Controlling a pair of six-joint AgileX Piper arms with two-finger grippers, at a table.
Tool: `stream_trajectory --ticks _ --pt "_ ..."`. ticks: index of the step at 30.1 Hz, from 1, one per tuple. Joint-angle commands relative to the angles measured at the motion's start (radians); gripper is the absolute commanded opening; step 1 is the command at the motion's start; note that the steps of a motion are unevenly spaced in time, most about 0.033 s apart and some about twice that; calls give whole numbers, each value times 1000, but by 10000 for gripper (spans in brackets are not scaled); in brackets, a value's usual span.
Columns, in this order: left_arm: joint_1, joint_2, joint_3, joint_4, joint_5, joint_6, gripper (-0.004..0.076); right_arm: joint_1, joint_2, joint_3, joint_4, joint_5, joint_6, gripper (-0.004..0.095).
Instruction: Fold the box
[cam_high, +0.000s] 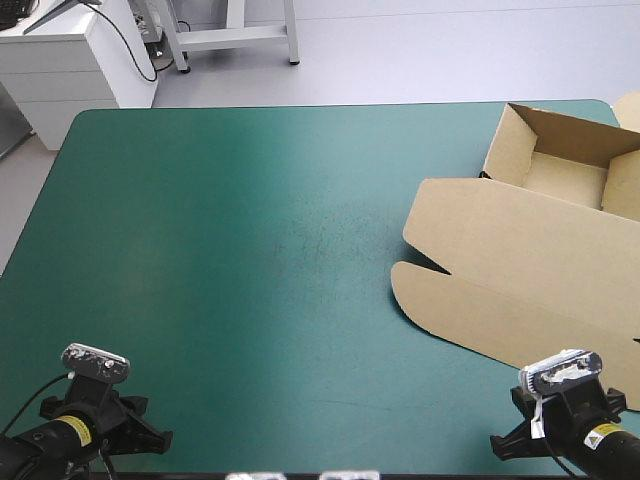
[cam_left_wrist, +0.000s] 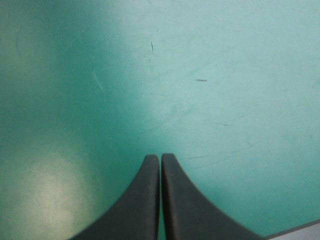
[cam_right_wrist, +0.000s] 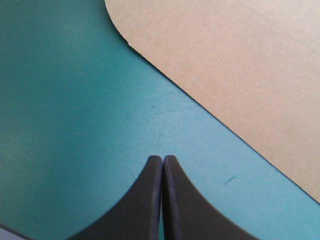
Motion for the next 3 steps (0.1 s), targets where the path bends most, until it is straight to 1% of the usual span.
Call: stream_trajectory --ticks 1,3 --pt "0 9 -24 -2 -40 -1 -8 -2 9 -14 18 -33 1 -16" --pt "0 9 -24 -2 -40 -1 -8 -2 9 -14 17 -33 1 -16"
